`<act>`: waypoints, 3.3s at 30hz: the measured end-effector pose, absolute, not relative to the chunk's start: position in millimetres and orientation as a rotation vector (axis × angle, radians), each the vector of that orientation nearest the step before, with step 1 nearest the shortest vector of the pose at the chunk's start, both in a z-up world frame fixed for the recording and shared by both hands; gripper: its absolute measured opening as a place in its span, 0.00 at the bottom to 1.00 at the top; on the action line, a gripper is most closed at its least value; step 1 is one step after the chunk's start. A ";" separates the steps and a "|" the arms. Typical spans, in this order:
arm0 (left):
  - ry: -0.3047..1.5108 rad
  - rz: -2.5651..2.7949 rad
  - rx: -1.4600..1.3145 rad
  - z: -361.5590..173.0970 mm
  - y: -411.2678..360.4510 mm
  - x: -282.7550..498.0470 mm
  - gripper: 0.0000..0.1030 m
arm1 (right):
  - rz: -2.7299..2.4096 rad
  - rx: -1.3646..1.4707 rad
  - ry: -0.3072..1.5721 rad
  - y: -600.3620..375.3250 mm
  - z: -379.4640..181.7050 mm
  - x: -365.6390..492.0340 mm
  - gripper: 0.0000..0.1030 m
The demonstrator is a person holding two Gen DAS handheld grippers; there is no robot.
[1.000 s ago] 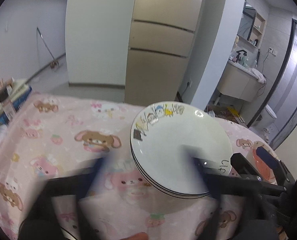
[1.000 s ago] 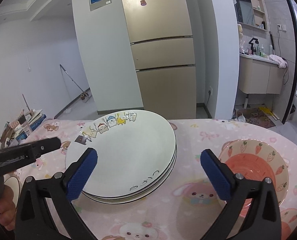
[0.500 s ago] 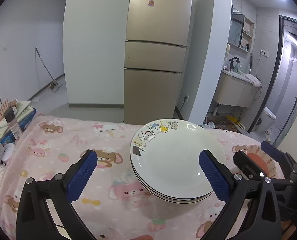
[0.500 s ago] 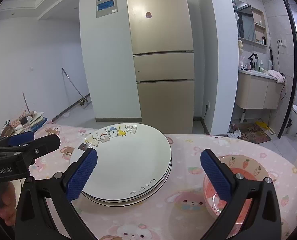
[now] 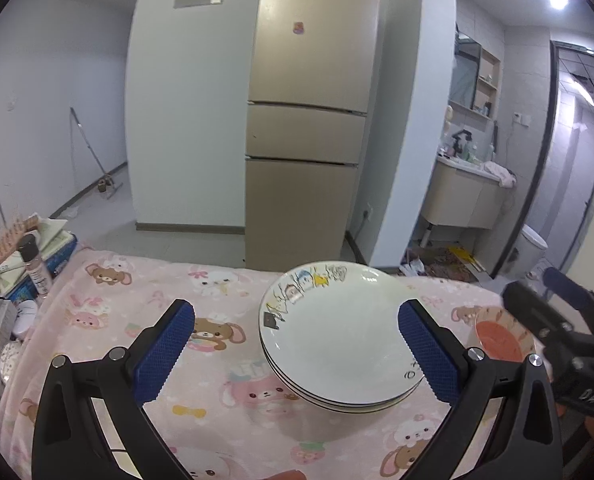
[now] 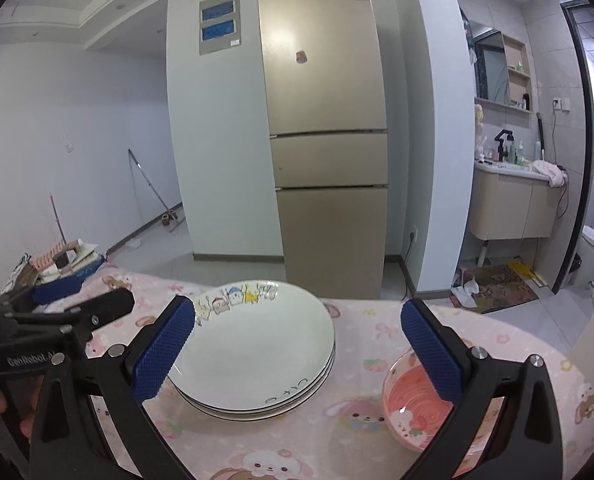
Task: Organize plates and bowls
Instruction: 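Withdraw both open tools from the plate stack, then move both open tools toward the pink strawberry bowls, then grasp a pink bowl rim with the left tool while the right tool grasps another pink bowl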
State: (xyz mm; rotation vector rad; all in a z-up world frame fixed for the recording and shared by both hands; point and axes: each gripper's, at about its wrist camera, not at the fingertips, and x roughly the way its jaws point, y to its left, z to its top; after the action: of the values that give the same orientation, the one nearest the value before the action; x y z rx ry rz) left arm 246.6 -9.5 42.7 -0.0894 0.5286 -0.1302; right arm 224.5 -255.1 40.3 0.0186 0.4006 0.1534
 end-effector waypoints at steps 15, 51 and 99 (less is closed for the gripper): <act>0.379 -0.251 -0.133 106.3 -16.2 192.3 1.00 | 0.179 0.018 0.304 -279.6 110.9 177.0 1.00; 0.743 -0.461 -0.038 21.8 -202.1 249.5 1.00 | 0.075 0.193 0.546 -445.1 24.8 199.7 0.81; 0.822 -0.535 -0.088 -5.5 -210.8 283.6 0.12 | 0.147 0.028 0.761 -414.6 2.5 256.0 0.09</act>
State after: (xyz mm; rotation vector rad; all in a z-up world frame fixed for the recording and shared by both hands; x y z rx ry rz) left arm 283.6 -210.8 -5.5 -0.0881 0.8223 -0.5351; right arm 256.0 -414.6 2.5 0.0276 0.7606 0.1466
